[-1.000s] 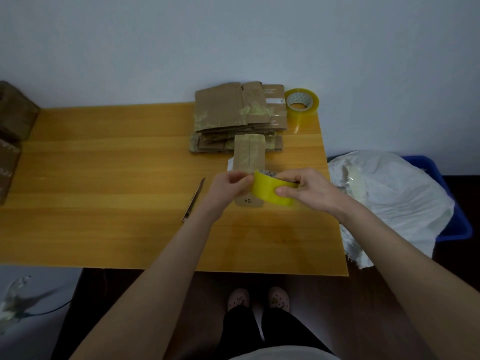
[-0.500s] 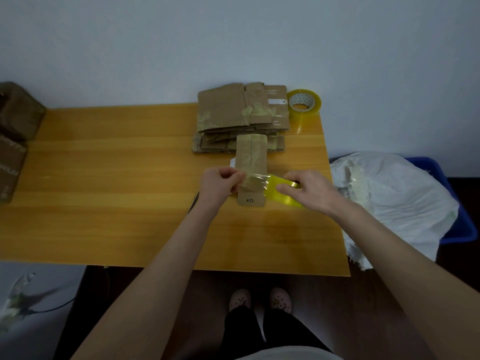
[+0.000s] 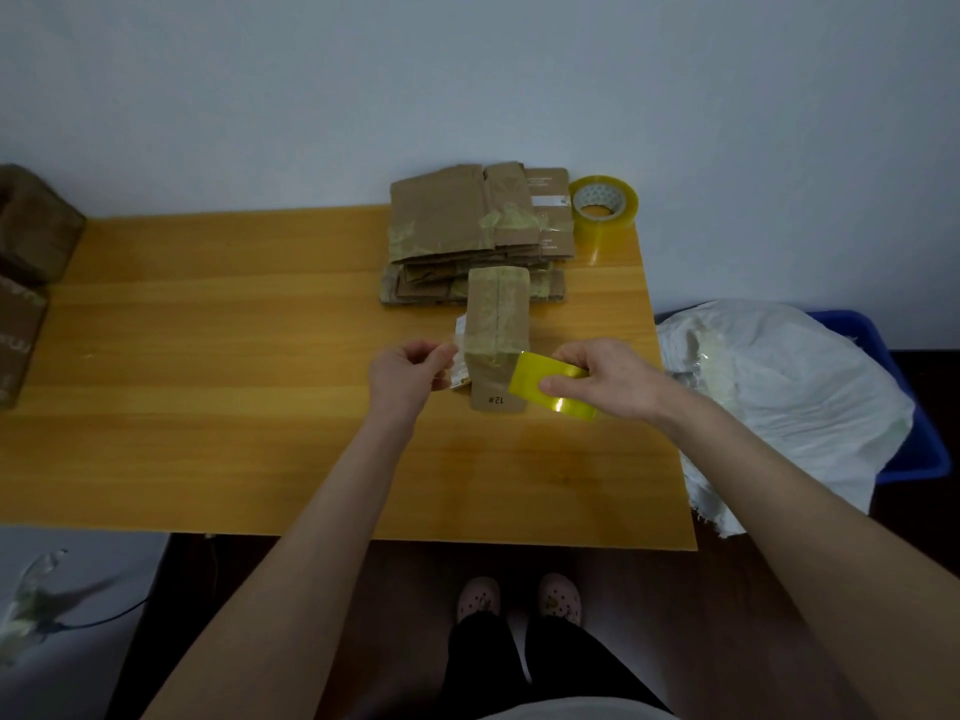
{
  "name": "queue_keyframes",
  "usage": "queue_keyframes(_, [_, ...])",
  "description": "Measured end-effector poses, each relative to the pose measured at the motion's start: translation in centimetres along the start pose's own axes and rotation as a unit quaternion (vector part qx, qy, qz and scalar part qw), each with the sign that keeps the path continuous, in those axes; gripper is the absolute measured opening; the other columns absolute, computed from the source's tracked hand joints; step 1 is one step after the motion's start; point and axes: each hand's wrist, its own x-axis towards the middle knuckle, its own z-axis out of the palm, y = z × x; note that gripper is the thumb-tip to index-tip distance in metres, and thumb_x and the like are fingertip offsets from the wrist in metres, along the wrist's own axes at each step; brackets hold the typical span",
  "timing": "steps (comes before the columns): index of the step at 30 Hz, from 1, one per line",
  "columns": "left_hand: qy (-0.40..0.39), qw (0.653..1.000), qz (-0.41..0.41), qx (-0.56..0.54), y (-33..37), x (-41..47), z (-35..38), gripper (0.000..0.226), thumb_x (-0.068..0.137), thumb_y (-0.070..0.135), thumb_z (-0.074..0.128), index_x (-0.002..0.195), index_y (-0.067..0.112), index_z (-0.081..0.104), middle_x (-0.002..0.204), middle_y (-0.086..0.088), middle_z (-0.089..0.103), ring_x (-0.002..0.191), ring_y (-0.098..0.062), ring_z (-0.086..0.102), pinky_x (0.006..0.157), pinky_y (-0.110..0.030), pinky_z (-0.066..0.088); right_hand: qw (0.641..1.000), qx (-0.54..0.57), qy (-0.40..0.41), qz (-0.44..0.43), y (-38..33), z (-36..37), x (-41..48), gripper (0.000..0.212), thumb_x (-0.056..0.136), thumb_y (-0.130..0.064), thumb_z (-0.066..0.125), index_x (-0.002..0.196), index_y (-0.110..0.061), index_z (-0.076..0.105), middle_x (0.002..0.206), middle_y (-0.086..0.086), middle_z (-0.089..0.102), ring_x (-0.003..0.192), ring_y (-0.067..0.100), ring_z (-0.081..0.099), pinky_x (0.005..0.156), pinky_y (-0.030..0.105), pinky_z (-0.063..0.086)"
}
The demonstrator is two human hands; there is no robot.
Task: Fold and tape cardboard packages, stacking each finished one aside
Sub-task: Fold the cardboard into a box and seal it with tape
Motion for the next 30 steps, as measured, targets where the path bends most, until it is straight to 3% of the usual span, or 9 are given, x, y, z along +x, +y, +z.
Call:
queue_keyframes(3, [0.016, 1.000, -0.006, 0.001, -0.1, 0.1, -0.2, 0.012, 0.087, 0.017, 0.068, 0.077, 0.012, 0.067, 0.071, -0.002, 0.064, 0.060, -0.006, 0.061, 0.067, -0.027, 0.058, 0.999, 0.015, -0.027, 0.009, -0.1, -0.3, -0.1, 0.030, 0.092, -0.034, 0.061, 0.100, -0.006, 0.067, 0.095, 0.016, 0.068, 0.088, 0.030, 0.062, 0.076, 0.043, 0.049])
queue_keyframes(6, [0.024, 1.000, -0.009, -0.011, 0.0, 0.3, -0.5, 0.010, 0.086, 0.017, 0.070, 0.081, 0.009, 0.068, 0.071, -0.001, 0.064, 0.056, -0.001, 0.060, 0.062, -0.023, 0.056, 0.994, -0.107, 0.021, 0.031, 0.6, -0.4, 0.1, 0.038, 0.092, -0.046, 0.056, 0.097, -0.010, 0.065, 0.090, 0.007, 0.067, 0.086, 0.026, 0.060, 0.077, 0.042, 0.050])
queue_keyframes(11, [0.035, 0.999, 0.004, 0.003, 0.2, 1.0, -1.5, 0.008, 0.086, 0.018, 0.070, 0.080, 0.013, 0.069, 0.074, 0.001, 0.068, 0.070, -0.008, 0.063, 0.064, -0.022, 0.053, 0.999, 0.003, 0.002, 0.043, 1.3, -0.5, 0.0, 0.031, 0.093, -0.038, 0.059, 0.102, -0.009, 0.068, 0.099, 0.012, 0.068, 0.094, 0.029, 0.062, 0.081, 0.044, 0.049])
queue_keyframes(15, [0.051, 0.998, 0.010, 0.030, -0.7, 1.1, -1.3, 0.009, 0.089, 0.018, 0.067, 0.082, 0.012, 0.068, 0.073, 0.001, 0.068, 0.072, -0.011, 0.064, 0.062, -0.021, 0.052, 0.968, -0.200, 0.097, 0.114, 1.4, 0.5, 0.4, 0.043, 0.093, -0.057, 0.048, 0.121, -0.027, 0.062, 0.114, 0.003, 0.066, 0.107, 0.026, 0.059, 0.075, 0.034, 0.048])
queue_keyframes(17, [0.064, 0.998, 0.006, 0.024, -1.1, 1.5, -1.4, 0.009, 0.089, 0.017, 0.066, 0.082, 0.013, 0.067, 0.074, 0.000, 0.067, 0.074, -0.014, 0.065, 0.064, -0.025, 0.054, 0.971, -0.174, 0.119, 0.116, 1.6, 0.9, 1.0, 0.045, 0.093, -0.054, 0.049, 0.128, -0.028, 0.057, 0.122, 0.001, 0.064, 0.114, 0.024, 0.057, 0.079, 0.033, 0.048])
queue_keyframes(20, [0.066, 0.997, 0.000, 0.027, -1.8, 2.2, -2.0, 0.008, 0.089, 0.016, 0.066, 0.085, 0.010, 0.067, 0.075, 0.000, 0.067, 0.076, -0.014, 0.064, 0.067, -0.025, 0.054, 0.990, -0.064, 0.077, 0.096, 2.2, 1.1, 1.6, 0.043, 0.093, -0.042, 0.057, 0.134, -0.030, 0.052, 0.133, -0.002, 0.059, 0.124, 0.020, 0.052, 0.096, 0.038, 0.047])
queue_keyframes(25, [0.079, 0.997, -0.004, 0.016, -3.2, 2.6, -1.0, 0.009, 0.088, 0.017, 0.067, 0.079, 0.018, 0.069, 0.074, 0.003, 0.066, 0.072, -0.009, 0.057, 0.075, -0.029, 0.050, 0.966, -0.146, 0.192, 0.090, 2.2, 2.1, 2.4, 0.032, 0.095, -0.042, 0.054, 0.127, -0.038, 0.057, 0.118, -0.004, 0.068, 0.104, 0.024, 0.063, 0.079, 0.032, 0.050])
queue_keyframes(30, [0.087, 0.996, -0.012, -0.006, -3.8, 3.5, -0.1, 0.011, 0.087, 0.015, 0.067, 0.077, 0.019, 0.067, 0.075, 0.003, 0.066, 0.074, -0.008, 0.057, 0.077, -0.026, 0.049, 0.962, -0.143, 0.206, 0.107, 2.4, 2.9, 3.5, 0.029, 0.096, -0.037, 0.055, 0.125, -0.035, 0.059, 0.116, -0.002, 0.069, 0.097, 0.023, 0.064, 0.079, 0.034, 0.050])
